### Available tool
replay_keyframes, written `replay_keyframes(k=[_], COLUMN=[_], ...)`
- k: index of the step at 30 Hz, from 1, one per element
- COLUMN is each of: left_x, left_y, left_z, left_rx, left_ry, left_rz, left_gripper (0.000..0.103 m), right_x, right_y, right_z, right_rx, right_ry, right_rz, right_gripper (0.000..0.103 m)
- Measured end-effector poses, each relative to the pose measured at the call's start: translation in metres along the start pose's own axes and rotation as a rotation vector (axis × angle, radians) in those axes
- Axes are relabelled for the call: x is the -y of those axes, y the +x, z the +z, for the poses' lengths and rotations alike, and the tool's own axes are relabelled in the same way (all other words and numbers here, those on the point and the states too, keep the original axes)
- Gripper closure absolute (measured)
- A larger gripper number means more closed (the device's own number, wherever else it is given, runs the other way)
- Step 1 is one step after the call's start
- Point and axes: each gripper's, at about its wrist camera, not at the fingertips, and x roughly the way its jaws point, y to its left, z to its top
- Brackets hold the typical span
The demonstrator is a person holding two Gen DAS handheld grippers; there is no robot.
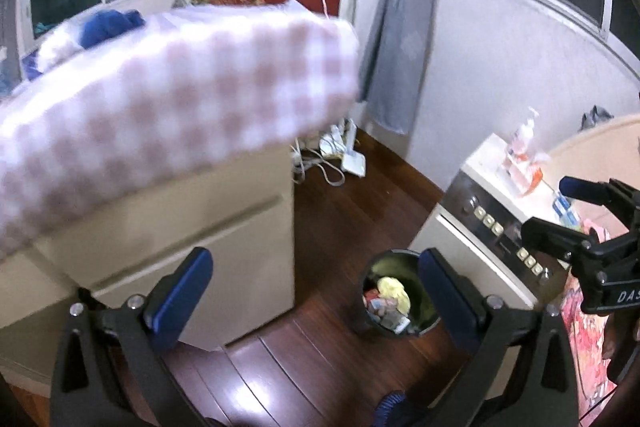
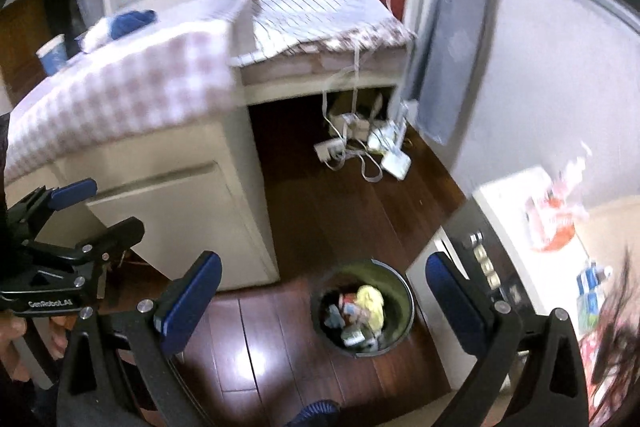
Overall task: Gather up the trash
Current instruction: 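Move both open tools back toward the remaining items on the bed, then grasp the blue-and-white paper cup with the left tool while the right tool grasps the blue cloth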
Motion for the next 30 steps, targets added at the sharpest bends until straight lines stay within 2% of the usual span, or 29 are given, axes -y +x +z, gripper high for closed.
replay_keyframes(k=[6,10,12,15,21,24,27,30], left_x=[-0.042,-0.09,-0.118,-0.157,-0.239,-0.275,-0.305,-0.33], left_y=[-0.037,-0.059,-0.071,-0.085,-0.108,-0.095,-0.082,-0.068], left_z=[0.019,0.034,0.04,0.047,0.069,0.088,0.105,0.118], left_rx=[0.099,0.144,0.175,0.181,0.185,0.147,0.123,0.1], left_ry=[-0.032,-0.083,-0.108,-0.162,-0.215,-0.214,-0.231,-0.258], left_rz=[0.076,0.163,0.221,0.267,0.338,0.353,0.4,0.411], left_gripper=[0.0,0.0,0.0,0.0,0.0,0.001,0.001,0.003], right_x=[-0.046,-0.081,-0.103,-0.14,-0.199,-0.227,-0.252,-0.278], right_y=[-0.025,-0.036,-0.033,-0.032,-0.003,0.022,0.048,0.081], right_z=[0.04,0.074,0.093,0.123,0.197,0.233,0.258,0.283], right_rx=[0.105,0.179,0.175,0.201,0.157,0.124,0.089,0.052], right_ry=[-0.068,-0.068,-0.1,-0.168,-0.184,-0.178,-0.19,-0.219], right_rz=[0.057,0.196,0.245,0.222,0.297,0.314,0.323,0.298], right_gripper=[0.0,0.0,0.0,0.0,0.0,0.0,0.0,0.0])
